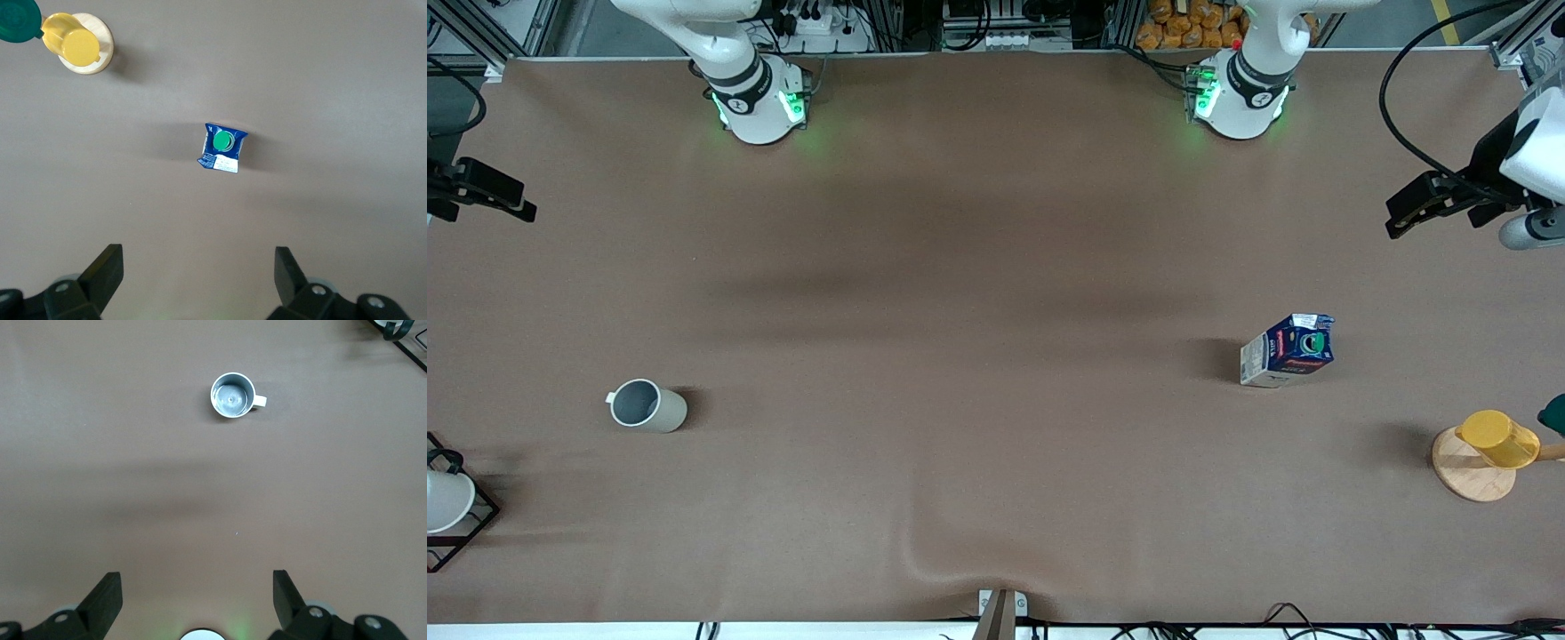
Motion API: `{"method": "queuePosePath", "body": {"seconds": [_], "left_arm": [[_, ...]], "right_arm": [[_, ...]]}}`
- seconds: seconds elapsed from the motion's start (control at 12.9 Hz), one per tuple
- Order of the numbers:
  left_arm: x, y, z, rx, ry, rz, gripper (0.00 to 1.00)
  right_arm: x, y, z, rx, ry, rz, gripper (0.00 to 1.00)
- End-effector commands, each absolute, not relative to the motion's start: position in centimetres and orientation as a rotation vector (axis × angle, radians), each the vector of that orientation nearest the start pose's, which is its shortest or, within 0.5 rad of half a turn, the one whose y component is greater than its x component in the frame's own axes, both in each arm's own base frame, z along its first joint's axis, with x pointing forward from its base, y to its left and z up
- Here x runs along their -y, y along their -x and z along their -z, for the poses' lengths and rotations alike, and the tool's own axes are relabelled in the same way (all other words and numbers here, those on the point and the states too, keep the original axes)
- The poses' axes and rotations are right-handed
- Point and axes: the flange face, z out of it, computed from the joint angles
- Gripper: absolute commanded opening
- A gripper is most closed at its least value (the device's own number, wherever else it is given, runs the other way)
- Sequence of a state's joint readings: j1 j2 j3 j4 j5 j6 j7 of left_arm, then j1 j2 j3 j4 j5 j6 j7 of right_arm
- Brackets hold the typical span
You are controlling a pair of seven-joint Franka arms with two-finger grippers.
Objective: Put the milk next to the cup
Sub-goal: 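Reach the left gripper toward the blue milk carton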
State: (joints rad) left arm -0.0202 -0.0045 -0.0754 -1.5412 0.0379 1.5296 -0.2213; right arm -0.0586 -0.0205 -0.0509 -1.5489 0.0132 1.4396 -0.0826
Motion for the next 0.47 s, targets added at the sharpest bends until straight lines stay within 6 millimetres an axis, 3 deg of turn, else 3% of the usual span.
{"method": "queuePosePath", "body": {"seconds": [0.0, 0.39], "left_arm": [[4.8, -55.1, -63.9, 0.184, 3.103, -0.011, 1.00], [5.3, -57.1, -61.3, 0.112, 3.103, -0.073, 1.00]], "right_arm": [[5.4, -52.7, -64.2, -0.044, 3.119, -0.132, 1.00], [5.6, -52.6, -64.1, -0.046, 3.117, -0.134, 1.00]]}}
